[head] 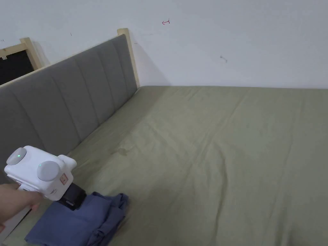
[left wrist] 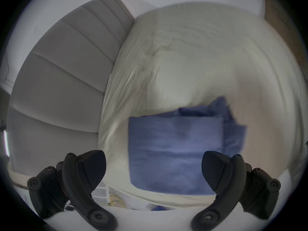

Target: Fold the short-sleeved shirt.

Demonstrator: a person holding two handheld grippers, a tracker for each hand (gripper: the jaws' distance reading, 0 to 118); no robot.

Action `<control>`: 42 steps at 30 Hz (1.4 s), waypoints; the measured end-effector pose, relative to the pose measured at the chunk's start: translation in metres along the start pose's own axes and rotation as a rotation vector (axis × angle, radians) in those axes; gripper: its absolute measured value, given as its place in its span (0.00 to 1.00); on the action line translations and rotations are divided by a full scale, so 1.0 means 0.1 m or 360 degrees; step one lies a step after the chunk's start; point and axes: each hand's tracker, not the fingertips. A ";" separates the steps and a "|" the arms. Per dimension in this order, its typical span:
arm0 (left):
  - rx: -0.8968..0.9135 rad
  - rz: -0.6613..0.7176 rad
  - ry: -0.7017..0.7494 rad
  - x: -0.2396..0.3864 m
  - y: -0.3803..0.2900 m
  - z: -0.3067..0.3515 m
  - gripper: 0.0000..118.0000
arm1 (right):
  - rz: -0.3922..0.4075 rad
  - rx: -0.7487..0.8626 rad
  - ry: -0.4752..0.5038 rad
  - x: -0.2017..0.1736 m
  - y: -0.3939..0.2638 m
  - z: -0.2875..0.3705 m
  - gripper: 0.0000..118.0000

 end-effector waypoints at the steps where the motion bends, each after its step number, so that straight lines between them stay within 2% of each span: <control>1: 0.0086 0.0050 -0.0051 0.09 -0.04 0.10 0.97 | 0.0008 0.0013 -0.0005 0.01 0.00 0.04 0.00; 4: 0.0306 0.0286 -0.0347 0.47 -0.21 0.40 0.94 | -0.0019 0.0106 -0.0029 0.05 -0.01 0.20 0.00; 5: 0.0304 0.0389 -0.0444 0.64 -0.27 0.50 0.88 | -0.0040 0.0143 -0.0036 0.07 -0.02 0.26 0.00; 6: 0.0380 0.0515 -0.0558 0.86 -0.38 0.62 0.74 | -0.0068 0.0183 -0.0041 0.09 -0.03 0.33 0.00; 7: 0.0492 0.0598 -0.0669 1.05 -0.46 0.67 0.39 | -0.0091 0.0219 -0.0044 0.11 -0.05 0.40 0.00; 8: 0.0570 0.0629 -0.0758 1.30 -0.55 0.78 0.12 | -0.0113 0.0250 -0.0045 0.12 -0.06 0.47 0.00; 9: 0.0637 0.0623 -0.0797 1.54 -0.62 0.89 0.02 | -0.0128 0.0268 -0.0050 0.14 -0.07 0.54 0.00; 11: 0.0836 0.0446 -0.0830 2.06 -0.77 1.13 0.01 | -0.0154 0.0310 -0.0079 0.17 -0.10 0.70 0.00; 12: 0.0981 0.0384 -0.0757 2.28 -0.85 1.28 0.01 | -0.0172 0.0314 -0.0168 0.17 -0.11 0.76 0.00; 14: 0.1230 0.0402 -0.0667 2.73 -1.00 1.61 0.01 | -0.0172 0.0350 -0.0290 0.24 -0.14 0.90 0.00; 16: 0.1390 0.0413 -0.0744 3.07 -1.12 1.86 0.01 | -0.0241 0.0462 -0.0324 0.29 -0.16 1.12 0.00; 18: 0.1572 0.0393 -0.0700 3.28 -1.21 2.11 0.01 | -0.0300 0.0638 -0.0334 0.34 -0.18 1.38 0.00; 21: 0.1810 0.0284 -0.0482 3.56 -1.30 2.48 0.01 | -0.0282 0.1017 -0.0451 0.35 -0.24 1.77 0.00; 23: 0.1865 0.0330 -0.0513 3.69 -1.32 2.69 0.01 | -0.0244 0.1270 -0.0534 0.33 -0.29 2.01 0.00; 26: 0.1951 0.0391 -0.0528 3.79 -1.39 2.83 0.01 | -0.0254 0.1490 -0.0704 0.30 -0.36 2.20 0.00; 28: 0.1993 0.0378 -0.0444 3.91 -1.42 2.86 0.01 | -0.0271 0.1543 -0.0778 0.33 -0.42 2.18 0.00; 29: 0.1999 0.0359 -0.0403 3.95 -1.45 2.86 0.01 | -0.0258 0.1512 -0.0750 0.39 -0.45 2.12 0.00; 31: 0.2013 0.0348 -0.0392 4.04 -1.49 2.83 0.01 | -0.0244 0.1402 -0.0805 0.46 -0.46 2.01 0.00; 33: 0.1998 0.0334 -0.0388 4.06 -1.52 2.80 0.01 | -0.0292 0.1291 -0.0842 0.49 -0.48 1.96 0.00; 34: 0.1975 0.0327 -0.0383 4.06 -1.52 2.79 0.01 | -0.0313 0.1318 -0.0817 0.49 -0.51 1.96 0.00; 36: 0.1941 0.0332 -0.0370 4.08 -1.54 2.81 0.04 | -0.0342 0.1360 -0.0779 0.49 -0.57 1.99 0.03; 37: 0.1940 0.0339 -0.0402 4.07 -1.56 2.82 0.11 | -0.0339 0.1386 -0.0790 0.48 -0.58 2.00 0.18; 38: 0.1921 0.0334 -0.0482 4.05 -1.56 2.83 0.28 | -0.0319 0.1416 -0.0839 0.46 -0.59 2.03 0.41; 39: 0.1901 0.0324 -0.0530 4.04 -1.53 2.84 0.53 | -0.0288 0.1420 -0.0895 0.44 -0.58 2.04 0.70; 40: 0.1892 0.0329 -0.0499 4.04 -1.53 2.86 0.84 | -0.0252 0.1405 -0.0912 0.43 -0.55 2.05 0.94; 41: 0.1888 0.0335 -0.0485 4.05 -1.54 2.87 0.96 | -0.0232 0.1406 -0.0943 0.42 -0.54 2.06 1.00; 42: 0.1909 0.0348 -0.0470 4.06 -1.56 2.88 1.00 | -0.0227 0.1431 -0.0944 0.40 -0.55 2.08 1.00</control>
